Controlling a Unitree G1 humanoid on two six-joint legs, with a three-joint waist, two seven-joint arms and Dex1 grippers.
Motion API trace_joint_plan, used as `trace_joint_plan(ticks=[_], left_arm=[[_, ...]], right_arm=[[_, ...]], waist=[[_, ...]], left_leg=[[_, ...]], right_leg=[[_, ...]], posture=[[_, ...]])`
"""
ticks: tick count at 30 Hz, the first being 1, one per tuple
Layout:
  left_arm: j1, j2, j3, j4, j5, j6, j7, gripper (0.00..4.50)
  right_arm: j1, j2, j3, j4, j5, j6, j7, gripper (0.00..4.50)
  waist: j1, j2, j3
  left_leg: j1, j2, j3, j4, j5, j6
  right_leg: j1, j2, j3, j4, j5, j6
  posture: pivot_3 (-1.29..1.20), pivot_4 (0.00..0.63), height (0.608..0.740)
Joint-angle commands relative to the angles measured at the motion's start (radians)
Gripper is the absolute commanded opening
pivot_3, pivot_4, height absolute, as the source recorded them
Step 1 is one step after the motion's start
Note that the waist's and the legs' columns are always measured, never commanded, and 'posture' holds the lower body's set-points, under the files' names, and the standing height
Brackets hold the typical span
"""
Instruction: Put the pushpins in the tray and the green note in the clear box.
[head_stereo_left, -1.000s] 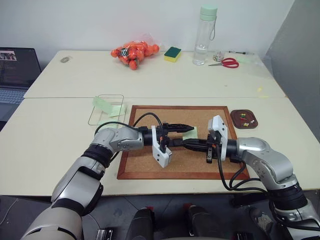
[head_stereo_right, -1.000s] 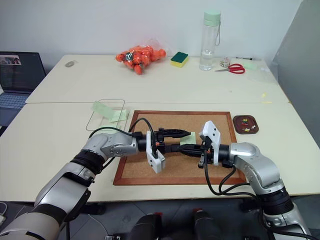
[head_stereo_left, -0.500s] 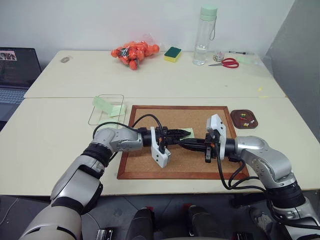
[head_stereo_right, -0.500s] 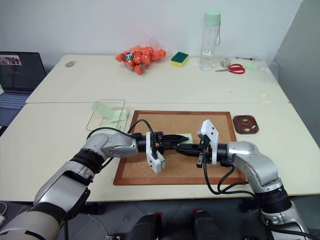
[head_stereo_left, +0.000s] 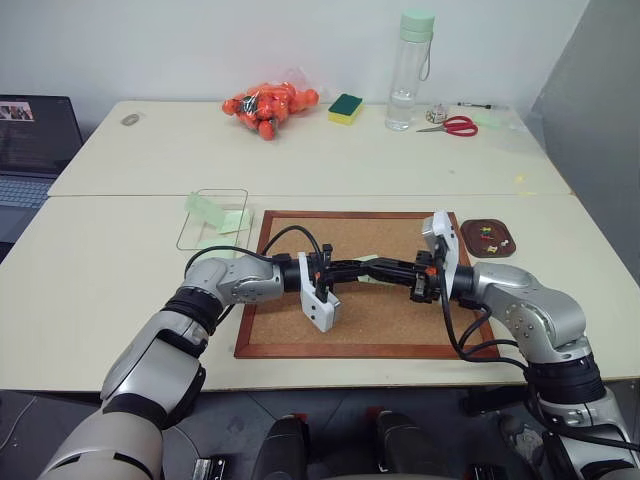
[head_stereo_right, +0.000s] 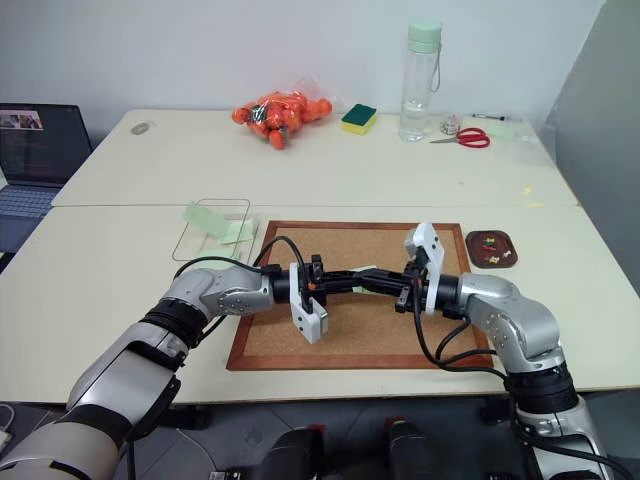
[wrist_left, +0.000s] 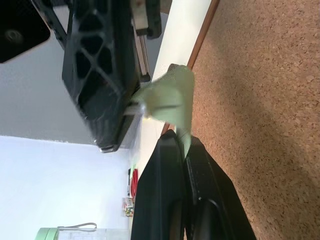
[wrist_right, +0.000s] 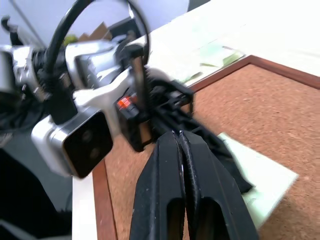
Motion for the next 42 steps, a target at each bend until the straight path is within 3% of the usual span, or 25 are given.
trace_joint_plan(ticks=[1, 19, 29, 31, 35, 42], left_arm=[[-0.017, 0.015, -0.008, -0.05, 0.012, -0.014, 0.014, 0.04], [-0.014, 0.031, -0.015, -0.059, 0.05, -0.003, 0.045, 0.04], [-0.037, 0.032, -0.009, -0.036, 0.063, 0.037, 0.061, 0.04], [-0.045, 0.034, -0.012, -0.044, 0.08, 0.042, 0.076, 0.04], [-0.04, 0.042, -0.023, -0.066, 0.101, 0.04, 0.1, 0.04], [-0.039, 0.052, -0.037, -0.055, 0.112, 0.05, 0.126, 0.04]], right_arm=[[-0.038, 0.0, -0.041, 0.004, 0.029, 0.009, -0.01, 0.0], [-0.108, -0.003, -0.083, 0.061, 0.074, 0.06, -0.022, 0.0], [-0.075, -0.07, -0.035, 0.006, 0.115, 0.156, 0.037, 0.0], [-0.083, -0.051, -0.036, 0.022, 0.073, 0.092, 0.012, 0.0], [-0.24, 0.066, -0.198, 0.221, 0.027, -0.077, -0.197, 0.0], [-0.201, 0.06, -0.139, 0.201, -0.008, -0.11, -0.146, 0.0]], waist=[[0.0, 0.0, 0.0], [0.0, 0.0, 0.0], [0.0, 0.0, 0.0], [0.001, 0.0, 0.0], [-0.014, 0.001, 0.0], [0.001, 0.001, 0.0]], left_leg=[[0.0, 0.0, 0.0, 0.0, 0.0, 0.0], [0.0, 0.0, 0.0, 0.0, 0.0, 0.0], [0.0, 0.0, 0.0, 0.0, 0.0, 0.0], [0.0, 0.0, 0.0, 0.0, 0.0, 0.0], [0.001, 0.0, 0.0, 0.001, 0.0, 0.0], [0.0, 0.0, -0.001, 0.0, 0.0, 0.0]], right_leg=[[0.0, 0.0, 0.0, 0.0, 0.0, 0.0], [0.0, 0.0, 0.0, 0.001, 0.0, 0.0], [0.0, 0.0, 0.0, 0.001, 0.001, -0.002], [0.0, 0.0, 0.0, 0.001, 0.001, -0.001], [0.0, 0.0, 0.0, 0.002, 0.0, 0.0], [0.0, 0.0, -0.001, 0.001, 0.004, -0.003]], posture=[[0.0, 0.15, 0.74], [0.0, 0.15, 0.74], [0.0, 0.15, 0.74], [0.0, 0.15, 0.74], [0.0, 0.15, 0.74], [0.0, 0.15, 0.74]])
